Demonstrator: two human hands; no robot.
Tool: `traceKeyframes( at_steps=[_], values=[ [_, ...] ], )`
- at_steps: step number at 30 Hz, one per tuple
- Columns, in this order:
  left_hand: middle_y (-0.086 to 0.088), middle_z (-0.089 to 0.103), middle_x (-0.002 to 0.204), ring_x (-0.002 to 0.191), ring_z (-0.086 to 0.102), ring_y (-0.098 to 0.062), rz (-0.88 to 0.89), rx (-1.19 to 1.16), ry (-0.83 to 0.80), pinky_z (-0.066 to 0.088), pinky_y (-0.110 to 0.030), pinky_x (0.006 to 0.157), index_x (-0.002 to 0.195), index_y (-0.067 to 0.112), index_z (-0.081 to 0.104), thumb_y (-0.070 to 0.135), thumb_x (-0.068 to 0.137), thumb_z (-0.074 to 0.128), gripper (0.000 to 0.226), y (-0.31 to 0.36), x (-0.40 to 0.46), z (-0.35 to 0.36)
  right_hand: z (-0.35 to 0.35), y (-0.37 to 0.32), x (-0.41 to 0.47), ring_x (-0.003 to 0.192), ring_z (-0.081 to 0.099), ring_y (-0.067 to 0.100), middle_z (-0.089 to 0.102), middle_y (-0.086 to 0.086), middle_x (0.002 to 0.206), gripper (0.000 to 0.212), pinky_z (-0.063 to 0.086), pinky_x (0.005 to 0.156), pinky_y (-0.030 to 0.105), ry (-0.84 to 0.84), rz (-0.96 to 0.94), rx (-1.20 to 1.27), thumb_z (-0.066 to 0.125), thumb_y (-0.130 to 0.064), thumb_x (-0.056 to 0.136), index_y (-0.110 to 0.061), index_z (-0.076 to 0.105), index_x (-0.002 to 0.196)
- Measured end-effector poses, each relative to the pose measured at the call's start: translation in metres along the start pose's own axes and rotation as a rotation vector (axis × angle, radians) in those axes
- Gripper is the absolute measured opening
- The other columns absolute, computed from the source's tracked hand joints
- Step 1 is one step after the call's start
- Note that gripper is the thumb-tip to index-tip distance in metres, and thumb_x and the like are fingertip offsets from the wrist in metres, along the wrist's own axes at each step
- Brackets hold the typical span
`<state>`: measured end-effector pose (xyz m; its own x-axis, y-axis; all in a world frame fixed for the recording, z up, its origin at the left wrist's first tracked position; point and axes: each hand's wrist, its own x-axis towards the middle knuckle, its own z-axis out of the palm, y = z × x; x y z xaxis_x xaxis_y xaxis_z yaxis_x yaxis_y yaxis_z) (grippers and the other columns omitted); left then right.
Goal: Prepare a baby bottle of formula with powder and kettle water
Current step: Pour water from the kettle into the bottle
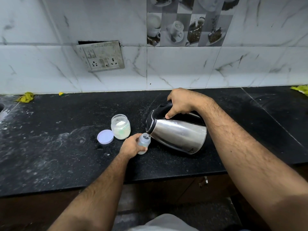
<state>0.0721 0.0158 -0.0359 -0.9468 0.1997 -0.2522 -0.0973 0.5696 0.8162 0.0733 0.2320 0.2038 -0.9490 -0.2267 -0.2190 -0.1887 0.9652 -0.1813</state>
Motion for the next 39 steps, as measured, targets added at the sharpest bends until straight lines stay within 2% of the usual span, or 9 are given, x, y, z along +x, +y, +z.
traceKeyframes(
  at_steps=[4, 9, 18, 21, 23, 25, 31, 35, 39],
  values=[
    [0.007, 0.072, 0.107, 0.104, 0.066, -0.015, -0.014, -0.002, -0.004, 0.047, -0.036, 0.102, 0.107, 0.039, 0.06, 0.011, 0.065, 0.087, 0.057, 0.003, -0.002, -0.001, 0.0, -0.001, 0.001, 0.043, 0.055, 0.017, 0.052, -0.006, 0.034, 0.052, 0.038, 0.049, 0.022, -0.002, 0.001, -0.008, 0.085, -0.043, 0.072, -0.031, 0.035, 0.066],
    [0.009, 0.072, 0.107, 0.104, 0.066, -0.014, -0.01, -0.003, -0.006, 0.047, -0.037, 0.103, 0.109, 0.04, 0.061, 0.014, 0.064, 0.087, 0.058, 0.0, -0.001, -0.001, 0.001, 0.0, 0.0, 0.045, 0.056, 0.017, 0.056, -0.003, 0.045, 0.05, 0.04, 0.049, 0.022, 0.012, -0.011, 0.021, 0.085, -0.042, 0.072, -0.031, 0.036, 0.068],
    [0.01, 0.072, 0.106, 0.103, 0.067, -0.013, 0.0, -0.045, 0.001, 0.047, -0.038, 0.103, 0.106, 0.04, 0.061, 0.01, 0.065, 0.086, 0.056, 0.0, -0.002, -0.001, 0.017, 0.014, -0.003, 0.032, 0.047, 0.008, 0.05, -0.008, 0.032, 0.051, 0.038, 0.048, 0.024, 0.032, 0.0, 0.134, 0.084, -0.04, 0.072, -0.032, 0.035, 0.065],
    [0.008, 0.073, 0.106, 0.103, 0.067, -0.014, 0.0, -0.079, 0.0, 0.048, -0.038, 0.103, 0.105, 0.04, 0.061, 0.01, 0.065, 0.086, 0.057, -0.004, -0.002, -0.001, 0.024, 0.022, -0.005, 0.029, 0.042, 0.006, 0.047, -0.005, 0.034, 0.041, 0.036, 0.048, 0.026, 0.057, 0.017, 0.18, 0.085, -0.039, 0.071, -0.018, 0.049, 0.066],
    [0.007, 0.073, 0.107, 0.104, 0.067, -0.014, 0.003, -0.103, -0.002, 0.048, -0.039, 0.103, 0.108, 0.038, 0.062, 0.011, 0.061, 0.086, 0.059, -0.007, -0.001, -0.001, 0.029, 0.027, -0.006, 0.033, 0.041, 0.01, 0.047, -0.002, 0.041, 0.045, 0.036, 0.049, 0.027, 0.086, 0.03, 0.224, 0.085, -0.038, 0.069, -0.002, 0.058, 0.074],
    [0.006, 0.073, 0.108, 0.104, 0.067, -0.014, 0.007, -0.116, 0.001, 0.048, -0.038, 0.103, 0.112, 0.034, 0.063, 0.01, 0.062, 0.087, 0.061, -0.008, -0.001, -0.001, 0.033, 0.032, -0.008, 0.034, 0.039, 0.009, 0.047, 0.0, 0.044, 0.047, 0.037, 0.051, 0.029, 0.109, 0.032, 0.265, 0.085, -0.036, 0.069, 0.003, 0.061, 0.078],
    [0.002, 0.071, 0.111, 0.106, 0.066, -0.015, 0.015, -0.19, -0.019, 0.049, -0.038, 0.103, 0.116, 0.023, 0.061, 0.0, 0.066, 0.086, 0.06, -0.013, -0.001, -0.002, 0.048, 0.048, -0.015, 0.049, 0.05, 0.019, 0.057, 0.02, 0.057, 0.034, 0.039, 0.054, 0.031, 0.126, 0.053, 0.44, 0.085, -0.025, 0.069, 0.001, 0.065, 0.079],
    [0.001, 0.072, 0.111, 0.107, 0.067, -0.016, 0.012, -0.235, -0.03, 0.049, -0.039, 0.104, 0.118, 0.018, 0.063, -0.001, 0.066, 0.086, 0.059, -0.018, -0.001, -0.003, 0.053, 0.056, -0.021, 0.046, 0.05, 0.016, 0.056, 0.004, 0.049, 0.018, 0.039, 0.052, 0.027, 0.142, 0.082, 0.543, 0.079, -0.01, 0.071, -0.002, 0.064, 0.077],
    [0.001, 0.071, 0.114, 0.109, 0.066, -0.015, 0.015, -0.271, -0.049, 0.048, -0.039, 0.106, 0.121, 0.016, 0.062, -0.003, 0.067, 0.085, 0.062, -0.022, 0.0, -0.003, 0.055, 0.06, -0.024, 0.053, 0.055, 0.016, 0.06, 0.005, 0.057, 0.014, 0.043, 0.058, 0.028, 0.191, 0.108, 0.625, 0.077, -0.004, 0.07, -0.006, 0.066, 0.077]
  ],
)
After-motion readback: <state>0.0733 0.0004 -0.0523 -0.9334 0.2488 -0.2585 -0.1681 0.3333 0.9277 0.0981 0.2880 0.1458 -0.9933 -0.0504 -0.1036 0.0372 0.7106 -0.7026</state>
